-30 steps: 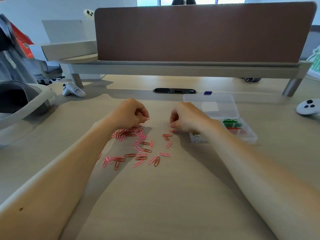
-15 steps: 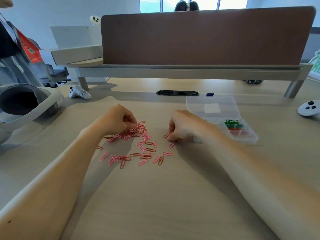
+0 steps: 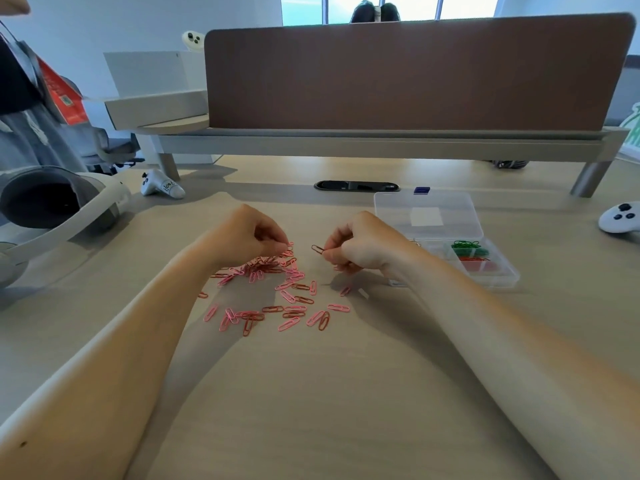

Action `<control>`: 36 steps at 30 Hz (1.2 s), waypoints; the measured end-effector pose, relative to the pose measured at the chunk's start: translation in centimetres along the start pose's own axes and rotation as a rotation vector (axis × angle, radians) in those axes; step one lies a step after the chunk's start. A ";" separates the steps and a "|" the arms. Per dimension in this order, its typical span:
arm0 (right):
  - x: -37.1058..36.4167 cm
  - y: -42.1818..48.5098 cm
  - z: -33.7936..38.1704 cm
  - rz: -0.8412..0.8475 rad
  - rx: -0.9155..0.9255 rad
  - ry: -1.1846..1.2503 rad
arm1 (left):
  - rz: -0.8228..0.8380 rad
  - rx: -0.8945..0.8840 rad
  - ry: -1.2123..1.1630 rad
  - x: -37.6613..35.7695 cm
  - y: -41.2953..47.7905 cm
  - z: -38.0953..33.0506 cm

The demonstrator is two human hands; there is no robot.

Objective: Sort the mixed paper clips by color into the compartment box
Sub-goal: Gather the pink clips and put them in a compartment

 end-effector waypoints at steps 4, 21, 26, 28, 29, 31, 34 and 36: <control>-0.3 -0.1 -0.2 -0.003 -0.061 0.228 | 0.028 -0.012 -0.241 -0.4 -0.4 -1.3; -2.6 -0.2 -0.9 0.116 -0.252 1.017 | -0.035 -0.112 -0.373 -2.5 -0.4 -2.5; -3.4 -0.2 -0.7 0.129 -0.339 1.249 | -0.071 -0.242 -0.370 -3.3 -0.5 -3.9; -3.4 -0.3 -0.6 0.149 -0.352 1.259 | -0.075 -0.279 -0.326 -3.6 -0.4 -4.3; -3.4 -0.3 -0.5 0.157 -0.358 1.260 | -0.076 -0.287 -0.307 -3.6 -0.3 -4.3; -3.4 -0.3 -0.6 0.170 -0.376 1.274 | -0.072 -0.285 -0.283 -3.7 -0.2 -4.2; -3.5 -0.2 -0.7 0.194 -0.398 1.280 | -0.110 -0.298 -0.248 -3.4 -0.1 -4.1; -3.4 0.2 -0.8 0.207 -0.408 1.261 | -0.161 -0.295 -0.222 -2.9 -0.1 -4.1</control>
Point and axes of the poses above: each hand's wrist, its own y-axis towards the middle knuckle, its own x-axis out of the back of the hand, z = x × y, the point moved 3 cm from there along y, towards the middle knuckle, and after that the axes turned 4 degrees about -y, right-handed, at the moved point
